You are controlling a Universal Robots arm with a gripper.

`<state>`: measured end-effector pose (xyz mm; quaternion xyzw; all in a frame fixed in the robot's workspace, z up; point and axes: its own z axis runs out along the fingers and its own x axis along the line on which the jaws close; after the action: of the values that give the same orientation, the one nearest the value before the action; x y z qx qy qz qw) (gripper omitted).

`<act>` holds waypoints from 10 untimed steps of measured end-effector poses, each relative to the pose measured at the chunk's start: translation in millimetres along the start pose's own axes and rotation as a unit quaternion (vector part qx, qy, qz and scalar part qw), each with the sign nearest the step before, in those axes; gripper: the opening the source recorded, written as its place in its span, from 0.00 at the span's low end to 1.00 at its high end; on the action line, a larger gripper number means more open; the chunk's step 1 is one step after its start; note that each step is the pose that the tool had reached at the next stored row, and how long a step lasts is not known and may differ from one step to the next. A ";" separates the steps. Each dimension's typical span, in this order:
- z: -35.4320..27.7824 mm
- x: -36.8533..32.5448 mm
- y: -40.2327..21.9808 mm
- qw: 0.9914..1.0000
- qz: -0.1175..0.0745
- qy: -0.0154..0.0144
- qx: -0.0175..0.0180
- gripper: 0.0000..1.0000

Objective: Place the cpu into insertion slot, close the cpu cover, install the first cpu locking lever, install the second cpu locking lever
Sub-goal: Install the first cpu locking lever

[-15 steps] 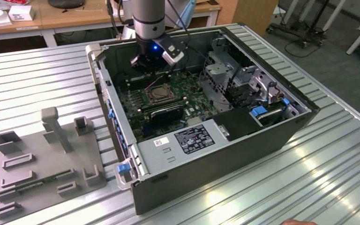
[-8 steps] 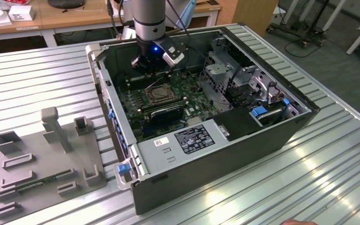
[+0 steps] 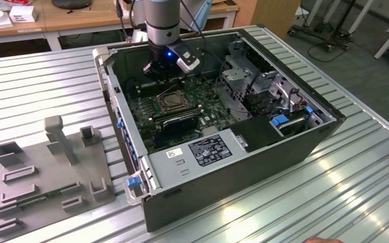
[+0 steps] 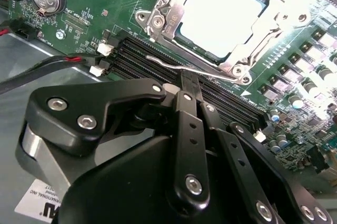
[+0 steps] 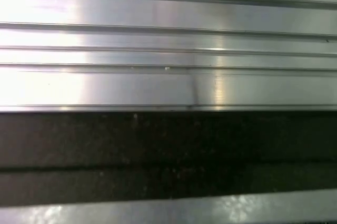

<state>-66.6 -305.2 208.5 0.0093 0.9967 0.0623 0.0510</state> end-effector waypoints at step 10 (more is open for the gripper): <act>1.0 -0.7 -0.1 1.000 0.000 0.000 0.000 0.11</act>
<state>-65.8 -305.2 207.6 0.0094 0.9967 0.0622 0.0510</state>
